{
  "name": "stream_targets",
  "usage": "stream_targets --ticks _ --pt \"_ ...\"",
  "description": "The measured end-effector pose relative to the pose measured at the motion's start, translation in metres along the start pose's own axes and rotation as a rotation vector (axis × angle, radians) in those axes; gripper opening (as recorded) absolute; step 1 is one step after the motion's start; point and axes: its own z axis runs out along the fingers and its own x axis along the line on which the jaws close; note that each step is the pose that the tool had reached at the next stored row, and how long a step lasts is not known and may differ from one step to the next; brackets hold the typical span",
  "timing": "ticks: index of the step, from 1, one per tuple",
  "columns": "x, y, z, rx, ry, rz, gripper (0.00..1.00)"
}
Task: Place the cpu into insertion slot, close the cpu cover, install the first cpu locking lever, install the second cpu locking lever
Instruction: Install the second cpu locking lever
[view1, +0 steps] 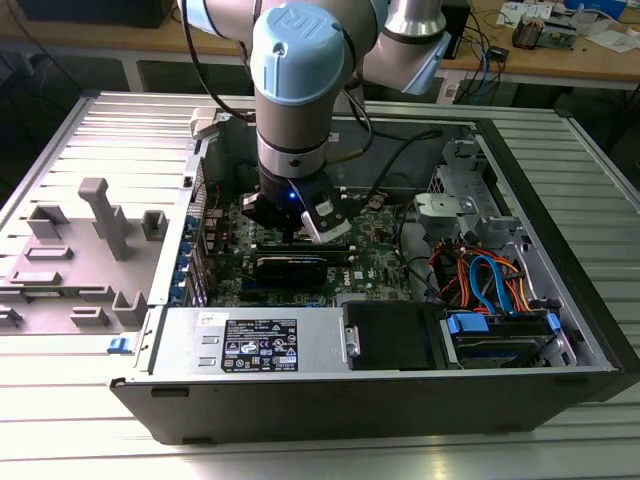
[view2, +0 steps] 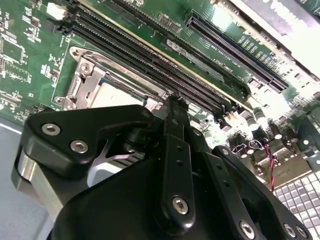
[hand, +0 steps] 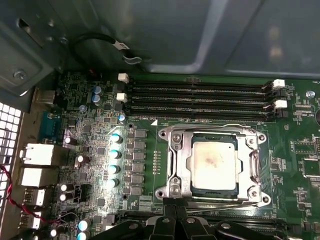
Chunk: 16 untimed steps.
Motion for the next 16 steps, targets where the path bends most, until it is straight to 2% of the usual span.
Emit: stream_targets --ticks 5,16 --pt "0.0020 -0.0009 0.0048 -0.0069 -0.0004 0.000 0.11" --pt "0.0027 -0.0046 0.0042 -0.0072 -0.0003 0.000 0.11"
